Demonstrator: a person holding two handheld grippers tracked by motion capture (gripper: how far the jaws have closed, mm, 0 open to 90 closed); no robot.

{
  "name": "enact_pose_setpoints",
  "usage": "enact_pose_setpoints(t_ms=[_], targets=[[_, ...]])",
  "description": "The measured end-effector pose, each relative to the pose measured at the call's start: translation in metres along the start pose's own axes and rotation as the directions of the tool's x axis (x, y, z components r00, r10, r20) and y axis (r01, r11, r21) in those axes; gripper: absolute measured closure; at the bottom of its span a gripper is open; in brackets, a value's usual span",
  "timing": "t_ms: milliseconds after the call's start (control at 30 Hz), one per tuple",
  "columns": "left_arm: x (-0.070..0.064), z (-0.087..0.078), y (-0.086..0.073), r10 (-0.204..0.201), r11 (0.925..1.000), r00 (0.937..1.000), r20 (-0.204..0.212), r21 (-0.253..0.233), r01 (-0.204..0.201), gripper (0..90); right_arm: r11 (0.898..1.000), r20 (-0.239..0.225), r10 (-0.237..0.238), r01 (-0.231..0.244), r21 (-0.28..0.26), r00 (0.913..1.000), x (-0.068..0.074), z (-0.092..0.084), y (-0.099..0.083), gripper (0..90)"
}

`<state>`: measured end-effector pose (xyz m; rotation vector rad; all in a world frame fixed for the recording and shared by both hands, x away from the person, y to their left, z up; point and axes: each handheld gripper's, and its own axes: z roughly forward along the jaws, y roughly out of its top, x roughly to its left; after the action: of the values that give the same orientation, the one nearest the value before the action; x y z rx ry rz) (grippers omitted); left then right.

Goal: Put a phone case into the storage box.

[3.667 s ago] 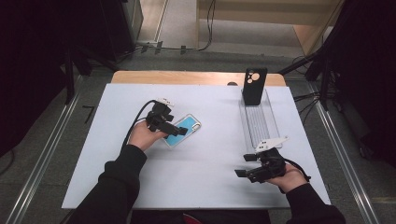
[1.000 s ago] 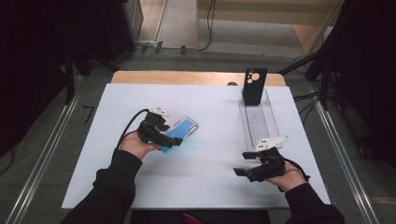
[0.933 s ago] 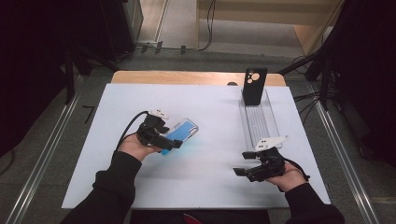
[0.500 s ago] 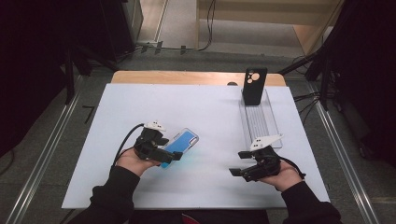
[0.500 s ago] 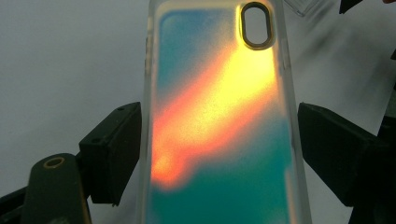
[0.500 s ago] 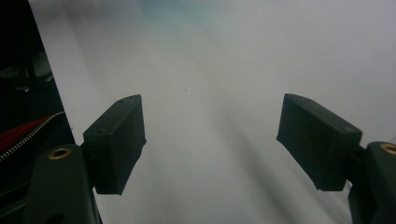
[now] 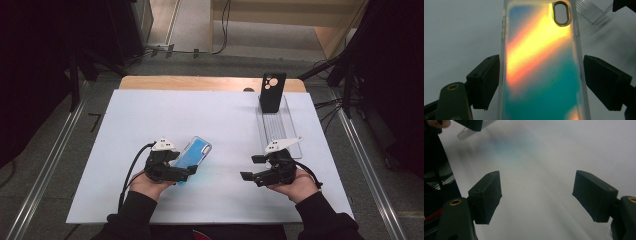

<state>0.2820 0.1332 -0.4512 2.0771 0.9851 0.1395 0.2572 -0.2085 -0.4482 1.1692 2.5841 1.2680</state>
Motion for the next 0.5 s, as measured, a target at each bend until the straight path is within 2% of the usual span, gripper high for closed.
enact_pose_setpoints(t_ms=[167,400,500], targets=[[-0.005,0.005,-0.001,-0.016,0.9989,0.9997,-0.021,-0.045,0.015,16.7,1.0,0.011,0.023,-0.023,-0.006,0.9997,0.005,0.0,0.006,21.3],[-0.008,0.013,0.0,0.005,0.9954,0.9987,-0.05,-0.095,-0.01,16.7,0.998,-0.003,0.063,-0.063,-0.021,0.998,0.012,0.005,0.015,21.3],[-0.008,0.015,0.0,0.013,0.9908,0.9984,-0.056,-0.134,-0.021,16.6,0.997,-0.003,0.073,-0.073,-0.027,0.9973,0.014,0.006,0.019,21.4]])
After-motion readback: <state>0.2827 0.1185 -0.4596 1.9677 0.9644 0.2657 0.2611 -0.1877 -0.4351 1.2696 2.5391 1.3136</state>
